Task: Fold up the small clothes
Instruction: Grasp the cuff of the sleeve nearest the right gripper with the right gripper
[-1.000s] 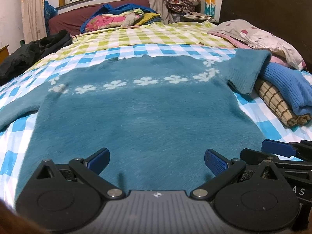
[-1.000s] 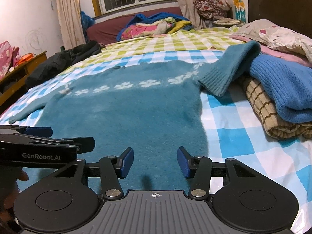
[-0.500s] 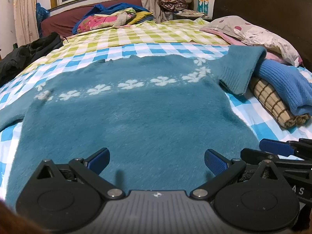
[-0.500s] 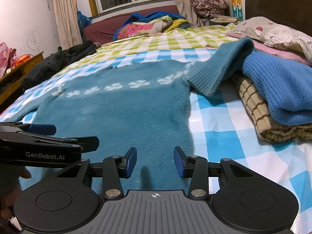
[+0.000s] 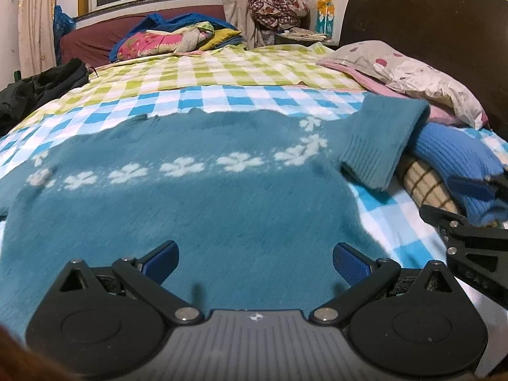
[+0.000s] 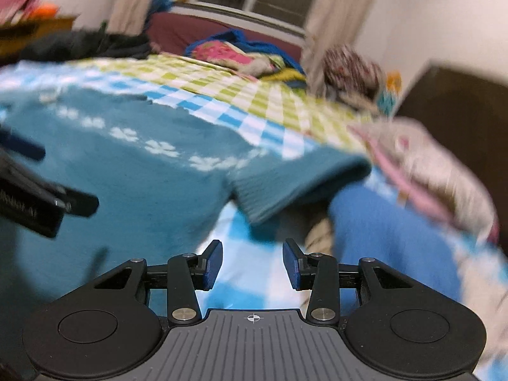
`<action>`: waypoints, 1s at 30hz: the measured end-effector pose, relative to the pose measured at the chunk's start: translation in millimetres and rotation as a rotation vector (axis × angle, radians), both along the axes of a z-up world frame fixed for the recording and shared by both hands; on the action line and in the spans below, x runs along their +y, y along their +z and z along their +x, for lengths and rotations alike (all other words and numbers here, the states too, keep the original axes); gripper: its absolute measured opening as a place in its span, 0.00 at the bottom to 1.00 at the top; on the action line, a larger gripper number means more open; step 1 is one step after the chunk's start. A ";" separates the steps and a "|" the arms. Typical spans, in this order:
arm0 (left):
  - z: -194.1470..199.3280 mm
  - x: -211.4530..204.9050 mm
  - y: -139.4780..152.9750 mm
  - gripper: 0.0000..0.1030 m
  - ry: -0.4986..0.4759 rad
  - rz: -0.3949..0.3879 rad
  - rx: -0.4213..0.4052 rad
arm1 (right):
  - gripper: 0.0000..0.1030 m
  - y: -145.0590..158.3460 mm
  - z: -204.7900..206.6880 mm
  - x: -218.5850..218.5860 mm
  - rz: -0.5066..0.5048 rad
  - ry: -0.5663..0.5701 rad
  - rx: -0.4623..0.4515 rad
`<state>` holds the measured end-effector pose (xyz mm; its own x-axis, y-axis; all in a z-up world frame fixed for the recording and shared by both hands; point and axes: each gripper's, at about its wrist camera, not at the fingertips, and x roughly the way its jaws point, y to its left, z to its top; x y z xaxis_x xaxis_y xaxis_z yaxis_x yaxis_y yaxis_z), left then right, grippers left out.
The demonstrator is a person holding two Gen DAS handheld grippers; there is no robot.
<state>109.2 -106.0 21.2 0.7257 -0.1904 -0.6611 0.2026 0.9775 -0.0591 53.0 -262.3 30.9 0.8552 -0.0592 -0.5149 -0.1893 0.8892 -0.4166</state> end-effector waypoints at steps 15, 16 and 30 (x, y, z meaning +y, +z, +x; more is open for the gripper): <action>49.7 -1.5 -1.5 1.00 0.200 0.238 -0.290 | 0.39 -22.5 57.6 11.3 -0.363 0.215 0.021; 53.4 0.2 -2.4 1.00 0.197 0.245 -0.282 | 0.39 -23.7 58.9 10.7 -0.380 0.222 0.023; 62.1 -0.9 -11.3 1.00 0.121 0.162 -0.163 | 0.39 -59.8 76.8 8.3 -0.795 0.426 0.055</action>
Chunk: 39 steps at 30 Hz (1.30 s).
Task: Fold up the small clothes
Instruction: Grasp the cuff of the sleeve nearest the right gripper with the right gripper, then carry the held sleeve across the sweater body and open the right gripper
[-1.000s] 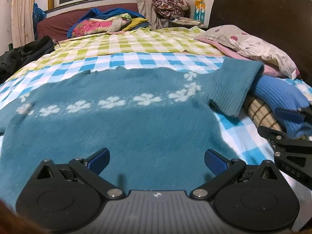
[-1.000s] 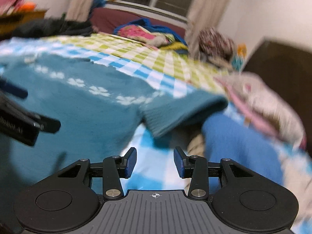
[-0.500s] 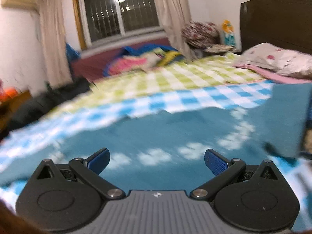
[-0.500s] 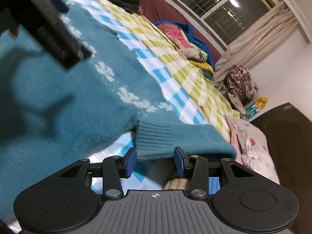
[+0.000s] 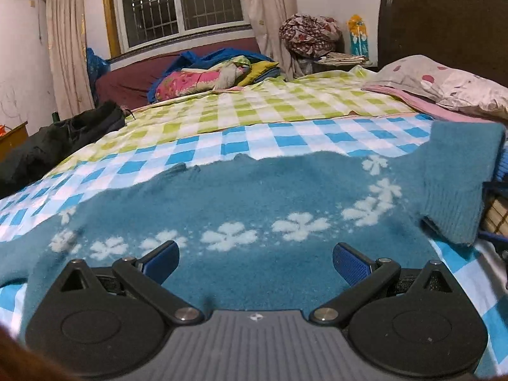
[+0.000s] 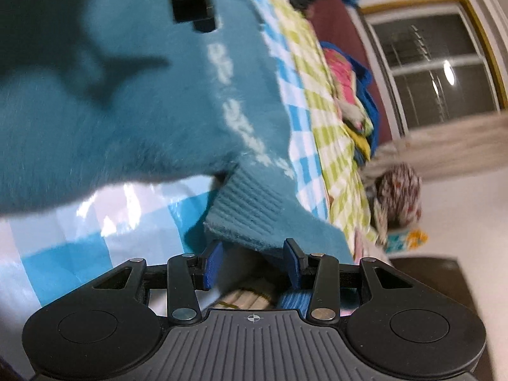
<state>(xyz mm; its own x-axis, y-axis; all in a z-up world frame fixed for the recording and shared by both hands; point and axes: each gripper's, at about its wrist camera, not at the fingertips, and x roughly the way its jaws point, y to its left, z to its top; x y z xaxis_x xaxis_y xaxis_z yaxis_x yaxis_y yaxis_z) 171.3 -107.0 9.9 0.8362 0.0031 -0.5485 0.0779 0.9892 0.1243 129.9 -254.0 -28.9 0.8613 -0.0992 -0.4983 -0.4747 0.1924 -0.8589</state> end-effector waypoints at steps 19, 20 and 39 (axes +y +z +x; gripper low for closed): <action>-31.8 62.2 18.9 1.00 0.005 -0.056 -0.010 | 0.08 106.4 91.2 2.8 1.117 -0.564 0.292; -34.1 70.7 18.6 1.00 0.014 -0.059 -0.006 | 0.08 109.1 95.3 7.4 1.172 -0.567 0.308; -52.0 195.9 1.5 1.00 0.171 -0.109 -0.007 | 0.08 65.7 170.8 171.0 1.625 -0.587 0.537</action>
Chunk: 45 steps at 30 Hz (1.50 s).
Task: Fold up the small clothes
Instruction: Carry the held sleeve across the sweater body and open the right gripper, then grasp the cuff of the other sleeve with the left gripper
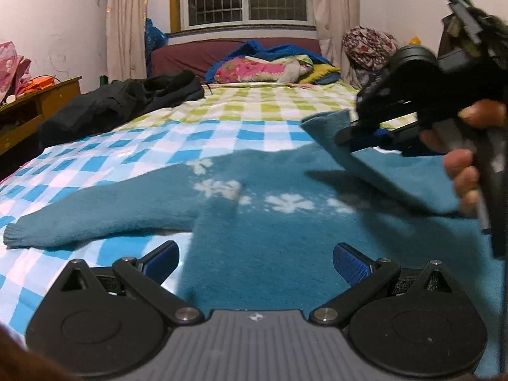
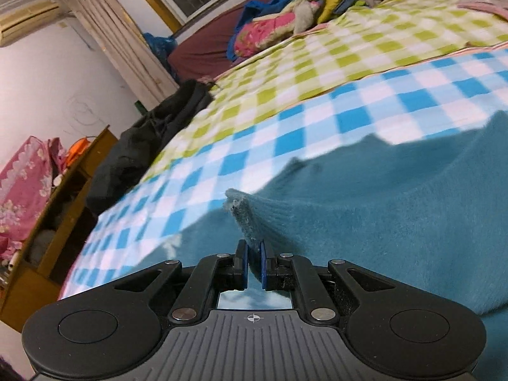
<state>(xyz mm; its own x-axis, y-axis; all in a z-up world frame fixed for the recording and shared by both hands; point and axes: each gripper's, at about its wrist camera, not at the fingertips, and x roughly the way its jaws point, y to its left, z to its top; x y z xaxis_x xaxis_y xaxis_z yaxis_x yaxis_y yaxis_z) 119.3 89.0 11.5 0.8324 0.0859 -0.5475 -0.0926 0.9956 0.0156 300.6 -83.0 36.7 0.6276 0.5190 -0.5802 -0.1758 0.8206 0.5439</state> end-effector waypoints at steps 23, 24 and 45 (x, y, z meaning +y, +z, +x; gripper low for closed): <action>-0.7 15.9 -5.4 1.00 0.016 -0.016 0.004 | 0.09 -45.3 15.9 59.1 -0.022 0.035 0.026; -1.4 14.6 -5.5 1.00 0.014 -0.011 0.002 | 0.13 -47.4 15.4 60.0 -0.023 0.050 0.030; -2.5 13.7 -3.3 1.00 0.013 0.021 -0.054 | 0.21 -39.3 -21.3 -49.1 -0.157 -0.058 0.019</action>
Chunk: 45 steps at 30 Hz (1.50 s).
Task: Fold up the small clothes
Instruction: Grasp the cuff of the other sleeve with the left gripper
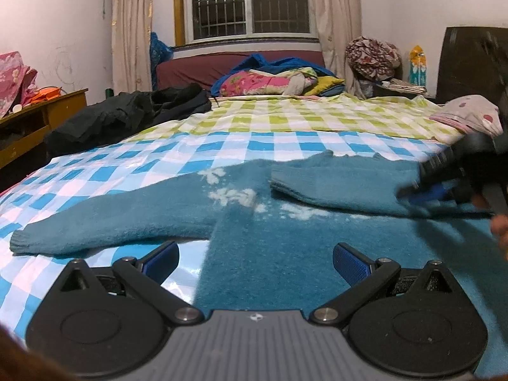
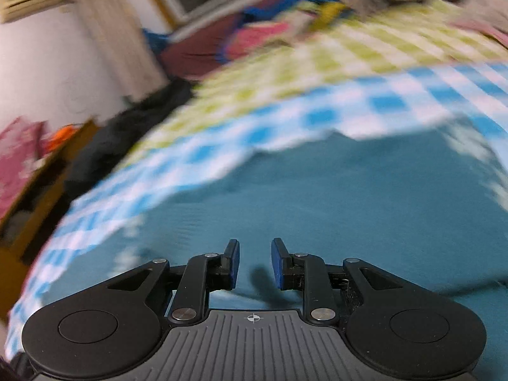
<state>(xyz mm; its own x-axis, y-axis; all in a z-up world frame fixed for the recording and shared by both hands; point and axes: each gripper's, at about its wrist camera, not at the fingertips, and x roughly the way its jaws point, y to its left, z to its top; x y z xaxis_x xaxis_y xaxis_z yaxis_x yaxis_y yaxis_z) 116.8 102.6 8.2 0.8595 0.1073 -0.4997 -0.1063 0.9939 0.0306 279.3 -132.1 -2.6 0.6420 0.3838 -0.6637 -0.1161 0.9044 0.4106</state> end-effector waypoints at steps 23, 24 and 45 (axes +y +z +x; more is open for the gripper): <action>0.6 225.6 -24.7 1.00 0.644 -0.308 0.001 | 0.23 21.2 -49.6 76.5 0.031 0.276 -0.105; 1.0 233.2 -28.7 0.99 0.659 -0.342 0.004 | 0.23 21.0 -50.3 80.3 0.034 0.285 -0.104; 54.9 242.9 -12.0 0.19 0.614 -0.320 -0.062 | 0.23 20.0 -54.1 90.2 0.067 0.309 -0.100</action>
<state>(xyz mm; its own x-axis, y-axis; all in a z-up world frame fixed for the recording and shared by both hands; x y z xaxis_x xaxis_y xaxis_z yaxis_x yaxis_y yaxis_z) 171.7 345.6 -3.9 0.7183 0.4390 -0.5397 -0.6445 0.7120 -0.2787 225.3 -41.9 17.4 0.5492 0.6111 -0.5700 -0.4233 0.7916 0.4407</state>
